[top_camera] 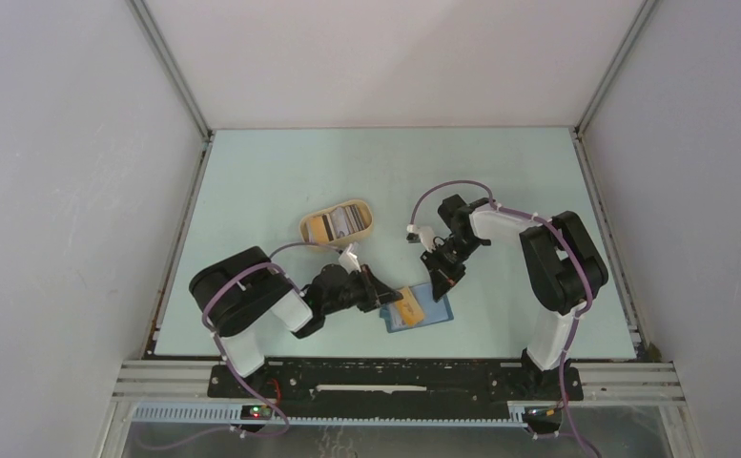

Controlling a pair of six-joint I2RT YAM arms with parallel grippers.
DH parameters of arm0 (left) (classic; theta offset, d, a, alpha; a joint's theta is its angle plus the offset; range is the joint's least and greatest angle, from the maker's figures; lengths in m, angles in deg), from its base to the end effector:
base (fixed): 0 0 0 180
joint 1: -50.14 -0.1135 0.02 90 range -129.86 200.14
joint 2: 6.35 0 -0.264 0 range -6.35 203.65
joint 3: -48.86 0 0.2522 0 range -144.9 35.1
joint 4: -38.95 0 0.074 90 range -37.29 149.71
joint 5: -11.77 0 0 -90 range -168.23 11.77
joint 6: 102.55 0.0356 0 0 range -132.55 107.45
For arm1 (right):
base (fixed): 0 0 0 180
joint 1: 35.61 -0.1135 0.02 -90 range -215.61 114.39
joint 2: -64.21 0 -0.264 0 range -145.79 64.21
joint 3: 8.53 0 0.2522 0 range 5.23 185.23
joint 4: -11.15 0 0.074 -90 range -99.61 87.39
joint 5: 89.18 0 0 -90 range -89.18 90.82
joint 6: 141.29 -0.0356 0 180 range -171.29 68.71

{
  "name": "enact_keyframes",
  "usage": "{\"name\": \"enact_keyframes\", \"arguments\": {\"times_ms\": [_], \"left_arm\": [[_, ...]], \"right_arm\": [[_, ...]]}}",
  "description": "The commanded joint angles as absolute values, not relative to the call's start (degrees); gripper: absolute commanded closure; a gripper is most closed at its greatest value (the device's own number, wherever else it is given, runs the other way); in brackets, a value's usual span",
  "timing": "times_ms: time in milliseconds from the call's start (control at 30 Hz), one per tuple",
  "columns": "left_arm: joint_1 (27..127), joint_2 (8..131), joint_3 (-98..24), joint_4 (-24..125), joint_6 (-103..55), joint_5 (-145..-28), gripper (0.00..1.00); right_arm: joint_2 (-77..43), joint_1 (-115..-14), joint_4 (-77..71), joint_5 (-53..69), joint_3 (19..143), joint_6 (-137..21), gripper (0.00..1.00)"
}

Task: Put the credit cards into the card holder
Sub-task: Insert the credit card into the card holder.

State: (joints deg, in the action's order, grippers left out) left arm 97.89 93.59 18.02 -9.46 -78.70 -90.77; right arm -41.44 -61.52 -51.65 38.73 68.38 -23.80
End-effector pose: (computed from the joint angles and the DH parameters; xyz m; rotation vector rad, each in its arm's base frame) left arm 0.1673 -0.1956 0.0995 -0.1907 2.2445 -1.4360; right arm 0.2689 0.1550 0.1444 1.3158 -2.6465 -1.0155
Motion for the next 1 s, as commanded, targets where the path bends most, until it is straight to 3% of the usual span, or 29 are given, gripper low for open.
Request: {"name": "enact_keyframes", "arguments": {"times_ms": [0,500,967], "left_arm": [[98.88,95.21,15.56,-10.18,-80.24,-90.06,1.00],[99.16,92.15,11.28,6.81,-79.22,-89.23,1.00],[99.12,93.22,9.95,7.97,-78.91,-89.72,1.00]], "right_arm": [[-41.43,-61.80,-52.27,38.77,70.04,-24.49,0.92],[-41.09,-61.97,-52.18,38.73,70.08,-24.67,0.92],[-41.09,-62.06,-52.07,38.74,70.02,-24.80,0.92]]}}
